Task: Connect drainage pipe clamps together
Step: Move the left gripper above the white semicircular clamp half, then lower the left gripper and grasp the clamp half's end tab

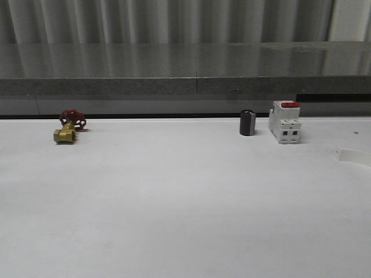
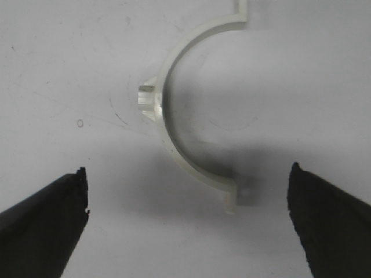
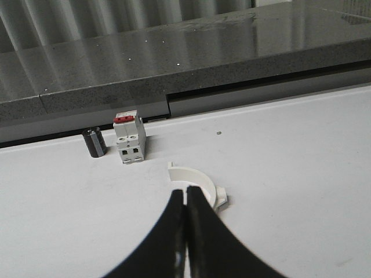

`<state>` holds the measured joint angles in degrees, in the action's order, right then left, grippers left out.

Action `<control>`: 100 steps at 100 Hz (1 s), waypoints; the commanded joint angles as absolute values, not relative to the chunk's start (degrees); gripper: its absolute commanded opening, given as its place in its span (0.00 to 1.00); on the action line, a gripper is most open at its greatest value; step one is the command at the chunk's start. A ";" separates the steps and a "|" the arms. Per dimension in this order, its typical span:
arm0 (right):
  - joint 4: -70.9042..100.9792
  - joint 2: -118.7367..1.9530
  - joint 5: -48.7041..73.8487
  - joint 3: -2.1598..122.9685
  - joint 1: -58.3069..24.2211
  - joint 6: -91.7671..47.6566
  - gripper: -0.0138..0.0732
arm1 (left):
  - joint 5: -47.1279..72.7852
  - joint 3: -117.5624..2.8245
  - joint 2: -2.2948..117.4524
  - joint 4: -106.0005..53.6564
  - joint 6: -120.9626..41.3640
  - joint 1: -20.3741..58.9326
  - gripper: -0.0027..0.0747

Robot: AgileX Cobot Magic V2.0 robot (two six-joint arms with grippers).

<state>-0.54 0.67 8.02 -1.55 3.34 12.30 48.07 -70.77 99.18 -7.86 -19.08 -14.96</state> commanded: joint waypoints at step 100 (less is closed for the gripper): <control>-1.24 1.66 3.34 -0.67 3.77 12.13 0.02 | 36.60 -77.84 113.15 -10.73 -20.35 -15.26 0.90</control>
<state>-0.54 0.67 8.02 -1.55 3.34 12.30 38.63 -76.30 116.03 -9.92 -20.28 -15.40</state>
